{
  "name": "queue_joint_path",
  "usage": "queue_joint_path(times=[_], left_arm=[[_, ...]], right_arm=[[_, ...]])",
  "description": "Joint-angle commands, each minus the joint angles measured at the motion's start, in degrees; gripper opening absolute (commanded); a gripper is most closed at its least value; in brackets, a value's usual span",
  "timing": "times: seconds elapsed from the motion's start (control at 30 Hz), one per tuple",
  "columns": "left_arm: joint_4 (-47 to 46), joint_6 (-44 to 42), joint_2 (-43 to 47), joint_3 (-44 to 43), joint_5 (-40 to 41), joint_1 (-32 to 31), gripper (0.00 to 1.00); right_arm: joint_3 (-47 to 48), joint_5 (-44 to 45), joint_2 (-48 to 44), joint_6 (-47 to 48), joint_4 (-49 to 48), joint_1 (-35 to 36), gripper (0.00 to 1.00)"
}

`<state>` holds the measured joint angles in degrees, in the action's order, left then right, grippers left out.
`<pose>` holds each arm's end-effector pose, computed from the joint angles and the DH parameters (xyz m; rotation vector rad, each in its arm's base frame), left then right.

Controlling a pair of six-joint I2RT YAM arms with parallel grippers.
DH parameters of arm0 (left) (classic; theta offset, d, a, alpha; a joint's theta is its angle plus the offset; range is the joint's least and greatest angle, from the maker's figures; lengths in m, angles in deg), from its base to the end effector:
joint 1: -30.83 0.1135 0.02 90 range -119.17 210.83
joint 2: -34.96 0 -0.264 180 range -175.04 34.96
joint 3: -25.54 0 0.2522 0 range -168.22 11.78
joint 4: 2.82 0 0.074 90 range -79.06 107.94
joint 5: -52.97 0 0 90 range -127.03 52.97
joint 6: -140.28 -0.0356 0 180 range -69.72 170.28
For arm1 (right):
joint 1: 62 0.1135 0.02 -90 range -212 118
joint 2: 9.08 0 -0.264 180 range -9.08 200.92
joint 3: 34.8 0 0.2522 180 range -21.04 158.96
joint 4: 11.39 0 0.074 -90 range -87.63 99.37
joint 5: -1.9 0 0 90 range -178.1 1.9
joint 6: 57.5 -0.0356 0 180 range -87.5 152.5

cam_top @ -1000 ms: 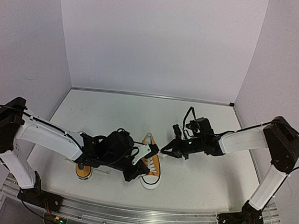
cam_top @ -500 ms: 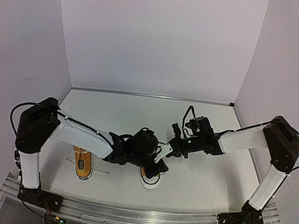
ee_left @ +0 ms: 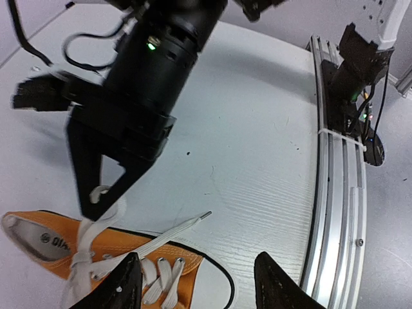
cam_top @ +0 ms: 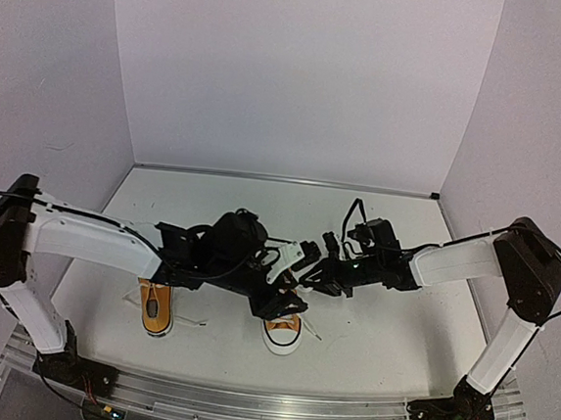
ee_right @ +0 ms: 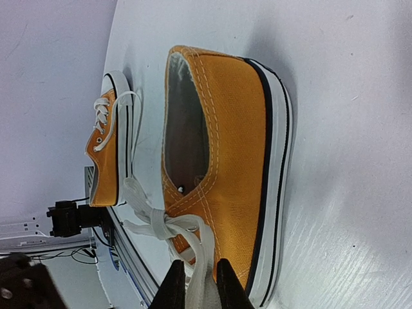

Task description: Tie the shoes

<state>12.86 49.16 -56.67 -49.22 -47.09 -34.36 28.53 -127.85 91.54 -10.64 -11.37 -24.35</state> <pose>0.1457 -0.3301 0.2455 1.3194 1.8215 -0.8207 0.2632 0.2318 0.1587 -0.3223 2.4804 1.4680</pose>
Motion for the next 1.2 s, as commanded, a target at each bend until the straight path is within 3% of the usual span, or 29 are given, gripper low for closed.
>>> queue_joint_path(times=[0.0,0.33,0.5,0.73,0.83,0.93,1.07,1.17], left_arm=[[1.8,2.7,8.2,6.6,-0.1,7.8,0.55],[6.5,1.2,6.6,9.4,-1.1,11.5,0.54],[5.8,-0.1,3.2,8.2,-3.5,11.5,0.53],[5.9,-1.1,-0.9,5.7,-7.0,11.5,0.44],[5.6,-1.2,-2.1,5.0,-7.3,11.5,0.42],[5.0,-1.2,-3.3,4.2,-7.5,11.5,0.39],[5.2,-1.4,-4.9,3.0,-7.3,11.5,0.28],[5.7,-1.6,-4.4,3.2,-5.9,11.6,0.09]], right_arm=[[2.3,-0.6,0.9,1.1,-0.1,0.2,0.16],[5.1,0.0,0.5,4.8,5.5,0.1,0.23],[4.7,0.2,0.1,5.0,6.6,-0.9,0.36],[4.0,0.4,-0.8,5.9,8.3,-2.6,0.38],[4.0,0.9,-0.8,6.2,8.9,-3.2,0.50],[4.0,0.8,-0.9,6.6,9.2,-3.7,0.51],[5.1,-0.2,-0.4,7.8,9.9,-3.8,0.49],[7.0,0.3,0.7,10.0,12.0,-3.8,0.49]])
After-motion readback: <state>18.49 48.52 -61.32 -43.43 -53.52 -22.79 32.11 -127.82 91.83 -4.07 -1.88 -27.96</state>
